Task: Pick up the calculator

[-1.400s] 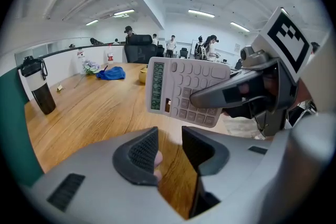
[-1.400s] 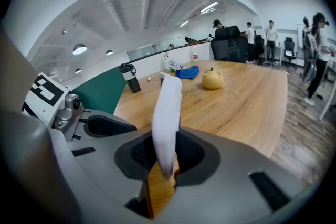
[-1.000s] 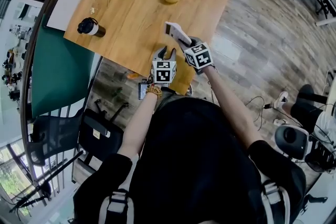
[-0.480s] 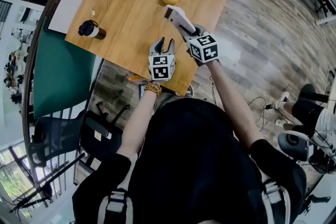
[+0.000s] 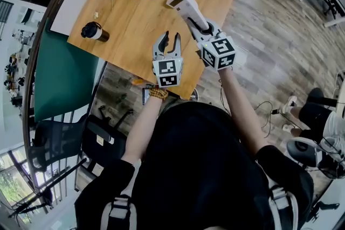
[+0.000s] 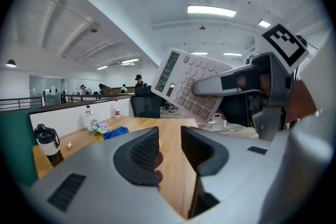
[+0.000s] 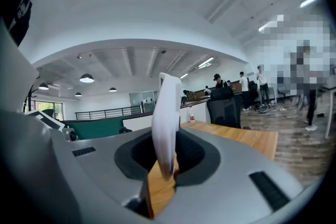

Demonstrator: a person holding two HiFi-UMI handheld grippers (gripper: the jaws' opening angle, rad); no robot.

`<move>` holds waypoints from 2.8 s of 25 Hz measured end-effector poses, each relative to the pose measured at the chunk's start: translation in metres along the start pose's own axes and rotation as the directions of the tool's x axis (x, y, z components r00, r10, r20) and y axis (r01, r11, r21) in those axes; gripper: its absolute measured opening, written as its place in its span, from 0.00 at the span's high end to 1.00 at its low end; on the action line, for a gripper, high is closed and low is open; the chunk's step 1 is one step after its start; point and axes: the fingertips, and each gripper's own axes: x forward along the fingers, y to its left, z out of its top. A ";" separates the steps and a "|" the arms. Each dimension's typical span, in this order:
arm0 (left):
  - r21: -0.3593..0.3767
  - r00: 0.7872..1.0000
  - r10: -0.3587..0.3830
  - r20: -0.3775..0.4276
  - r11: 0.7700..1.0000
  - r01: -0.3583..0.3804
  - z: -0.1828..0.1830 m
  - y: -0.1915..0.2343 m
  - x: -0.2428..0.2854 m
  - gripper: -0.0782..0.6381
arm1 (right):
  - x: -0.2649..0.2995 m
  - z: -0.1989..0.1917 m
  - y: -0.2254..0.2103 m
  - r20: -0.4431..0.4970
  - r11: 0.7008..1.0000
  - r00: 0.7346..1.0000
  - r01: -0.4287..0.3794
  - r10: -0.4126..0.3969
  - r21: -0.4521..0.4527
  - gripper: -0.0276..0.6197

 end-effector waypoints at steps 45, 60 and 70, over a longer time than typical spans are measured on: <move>-0.036 0.993 0.062 0.105 0.998 -0.059 -0.008 -0.030 -0.043 0.77 | -0.075 -0.079 0.008 -0.008 0.985 0.995 0.100 -0.100 0.139 0.85; -0.048 0.995 0.056 0.086 0.997 -0.052 -0.019 -0.027 -0.041 0.80 | -0.073 -0.087 0.008 -0.012 0.979 0.996 0.089 -0.088 0.182 0.85; -0.050 0.996 0.056 0.069 0.997 -0.052 -0.024 -0.025 -0.040 0.81 | -0.070 -0.088 0.010 -0.016 0.978 0.997 0.081 -0.079 0.193 0.85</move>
